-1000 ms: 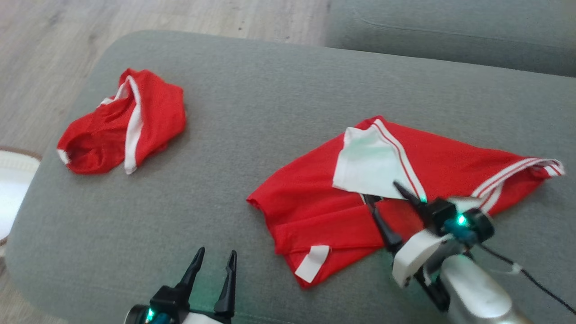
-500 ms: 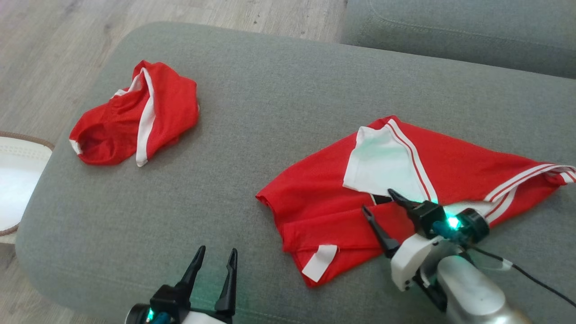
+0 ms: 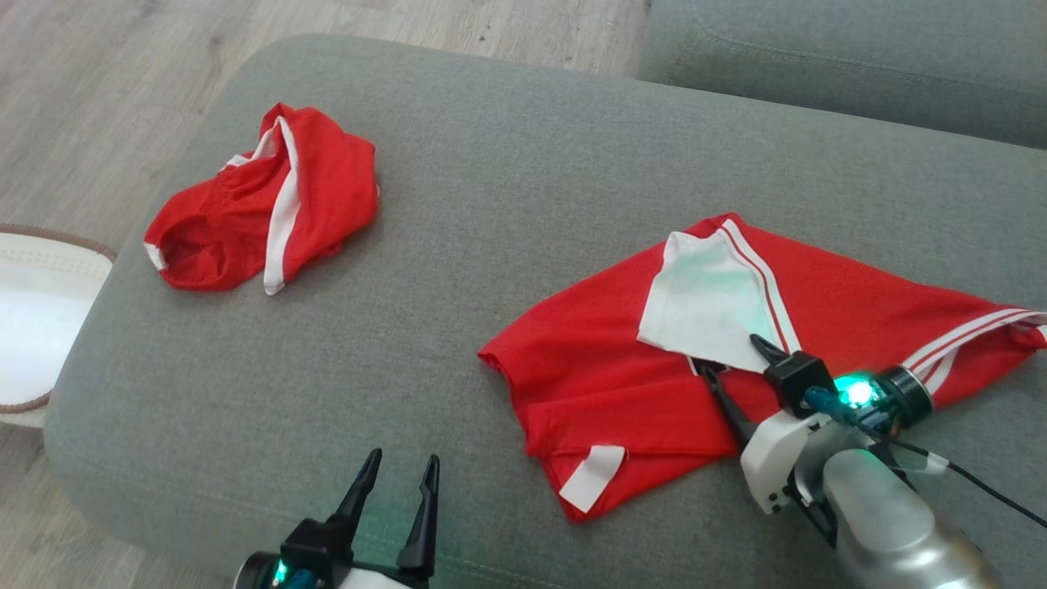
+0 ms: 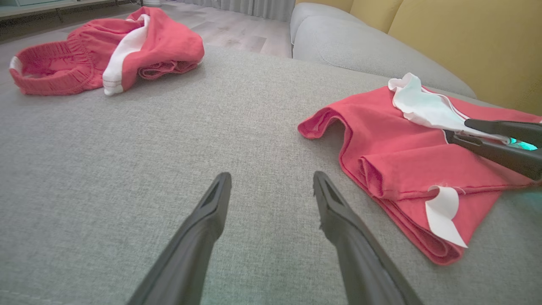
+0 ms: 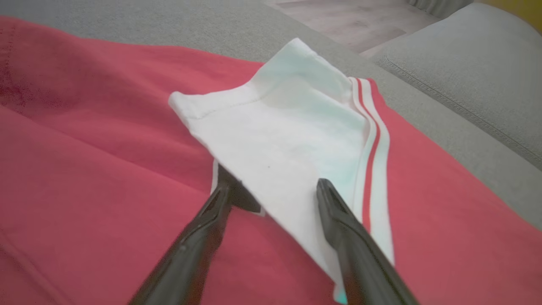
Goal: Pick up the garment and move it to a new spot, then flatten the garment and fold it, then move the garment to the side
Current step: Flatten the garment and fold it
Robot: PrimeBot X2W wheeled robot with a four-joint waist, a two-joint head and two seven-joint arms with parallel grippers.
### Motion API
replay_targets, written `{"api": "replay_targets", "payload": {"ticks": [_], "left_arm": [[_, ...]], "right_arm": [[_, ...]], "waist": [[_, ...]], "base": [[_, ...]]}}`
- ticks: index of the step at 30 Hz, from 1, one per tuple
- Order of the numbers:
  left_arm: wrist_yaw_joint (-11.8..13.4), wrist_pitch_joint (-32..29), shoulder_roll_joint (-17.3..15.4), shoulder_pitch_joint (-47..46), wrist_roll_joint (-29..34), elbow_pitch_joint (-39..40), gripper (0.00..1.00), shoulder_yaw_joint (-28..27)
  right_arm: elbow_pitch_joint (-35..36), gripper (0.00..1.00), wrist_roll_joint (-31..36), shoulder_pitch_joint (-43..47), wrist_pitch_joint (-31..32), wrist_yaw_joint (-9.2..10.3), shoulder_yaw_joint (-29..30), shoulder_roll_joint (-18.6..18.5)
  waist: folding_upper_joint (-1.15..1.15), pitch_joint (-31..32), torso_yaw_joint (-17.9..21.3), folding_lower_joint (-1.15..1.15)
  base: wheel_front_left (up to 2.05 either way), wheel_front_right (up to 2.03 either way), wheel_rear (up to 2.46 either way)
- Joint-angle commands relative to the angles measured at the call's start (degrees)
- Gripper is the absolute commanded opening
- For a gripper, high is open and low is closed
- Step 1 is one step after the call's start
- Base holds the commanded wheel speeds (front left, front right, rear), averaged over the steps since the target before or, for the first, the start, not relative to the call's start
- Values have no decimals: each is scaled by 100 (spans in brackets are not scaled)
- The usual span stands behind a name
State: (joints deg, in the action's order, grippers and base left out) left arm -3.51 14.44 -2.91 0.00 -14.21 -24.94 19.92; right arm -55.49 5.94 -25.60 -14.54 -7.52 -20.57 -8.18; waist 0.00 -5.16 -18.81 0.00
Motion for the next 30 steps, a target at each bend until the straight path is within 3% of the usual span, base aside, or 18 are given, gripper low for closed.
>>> {"api": "replay_targets", "payload": {"ticks": [1,5,6,7,8,13,18,25,30], "left_arm": [[19,56,3,-197,-27,149,100,-156],[25,56,3,-198,-39,167,100,-155],[29,56,3,-200,-43,176,100,-157],[35,56,3,-203,-47,187,100,-157],[41,56,3,-206,-56,198,100,-158],[72,56,3,-212,-91,228,100,-170],[100,56,3,-162,-97,237,100,-272],[102,56,3,-69,-49,271,100,-488],[95,56,3,-93,-53,276,100,-569]], "right_arm": [[92,100,57,-228,-46,3,-29,43],[171,100,269,-274,-46,3,295,86],[254,86,309,-275,-46,3,395,100],[351,47,343,-269,-46,3,498,113],[441,0,377,-255,-46,3,585,126],[955,0,430,-132,-46,3,743,174],[1954,0,102,194,-46,3,816,40],[3651,0,-582,1065,-46,3,1163,-715],[4087,0,-878,1515,-46,3,1613,-1382]], "waist": [[0,-8,-14,0],[0,-37,-46,0],[0,-49,-45,0],[0,-62,-42,0],[0,-74,-38,0],[0,-85,54,0],[0,69,348,0],[0,376,1033,0],[0,406,1518,0]], "base": [[0,0,0],[0,0,0],[0,0,0],[0,0,0],[0,0,0],[0,0,0],[0,0,0],[0,0,0],[0,0,0]]}}
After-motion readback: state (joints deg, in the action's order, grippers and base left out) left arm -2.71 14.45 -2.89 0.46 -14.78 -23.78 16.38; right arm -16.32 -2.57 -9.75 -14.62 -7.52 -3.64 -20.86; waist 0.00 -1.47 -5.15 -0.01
